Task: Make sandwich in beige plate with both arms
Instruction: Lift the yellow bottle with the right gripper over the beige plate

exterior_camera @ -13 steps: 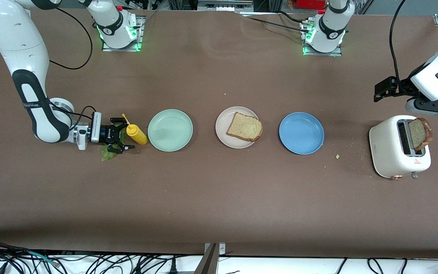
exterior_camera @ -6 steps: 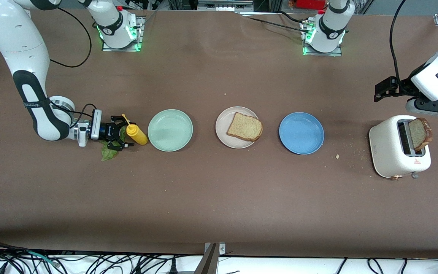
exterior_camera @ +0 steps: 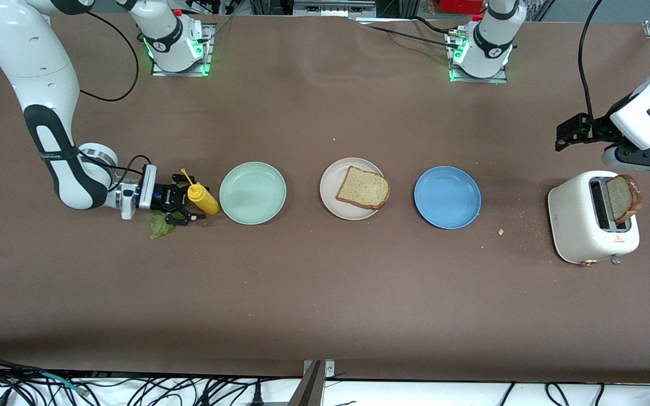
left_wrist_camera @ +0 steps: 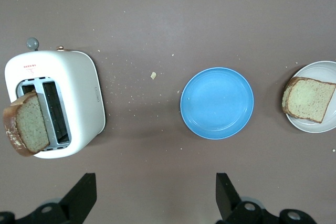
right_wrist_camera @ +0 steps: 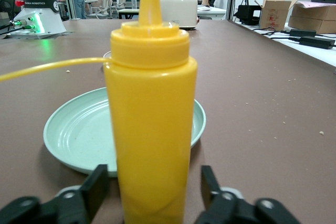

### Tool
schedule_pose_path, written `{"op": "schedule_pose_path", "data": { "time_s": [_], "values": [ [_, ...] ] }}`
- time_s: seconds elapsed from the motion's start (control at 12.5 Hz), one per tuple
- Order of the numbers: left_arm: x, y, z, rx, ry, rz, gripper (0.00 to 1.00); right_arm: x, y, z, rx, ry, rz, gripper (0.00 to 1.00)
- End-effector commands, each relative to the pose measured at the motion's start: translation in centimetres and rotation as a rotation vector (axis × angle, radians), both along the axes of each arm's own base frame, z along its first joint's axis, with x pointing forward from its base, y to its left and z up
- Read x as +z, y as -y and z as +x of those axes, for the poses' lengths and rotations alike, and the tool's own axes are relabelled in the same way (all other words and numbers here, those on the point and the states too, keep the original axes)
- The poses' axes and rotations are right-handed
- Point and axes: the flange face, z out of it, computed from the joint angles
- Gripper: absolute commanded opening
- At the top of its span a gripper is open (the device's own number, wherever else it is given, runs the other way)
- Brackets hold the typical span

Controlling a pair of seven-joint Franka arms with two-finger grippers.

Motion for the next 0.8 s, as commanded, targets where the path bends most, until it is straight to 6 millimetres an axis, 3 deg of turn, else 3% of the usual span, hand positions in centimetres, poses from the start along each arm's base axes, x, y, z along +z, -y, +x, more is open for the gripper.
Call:
{"op": "schedule_pose_path", "data": {
  "time_s": [0.0,0.08,0.4,0.56,0.72],
  "values": [
    [0.6,-0.2,-0.3,-0.001,-0.005,0.001,1.0,0.5,0.3,0.5,-0.037,0.009,-0.04,0.0],
    [0.6,-0.2,-0.3,-0.001,-0.005,0.001,1.0,1.3,0.7,1.1,-0.042,0.031,-0.078,0.0],
    [0.6,-0.2,-0.3,-0.001,-0.005,0.003,1.0,9.6,-0.1,3.3,-0.01,-0.124,-0.362,0.0],
    [0.6,-0.2,-0.3,-0.001,-0.005,0.003,1.0,12.6,-3.4,3.8,-0.011,-0.141,-0.449,0.0],
    [0.6,-0.2,-0.3,-0.001,-0.005,0.003,1.0,14.3,-6.7,4.0,-0.046,-0.177,-0.554,0.0]
  ]
}}
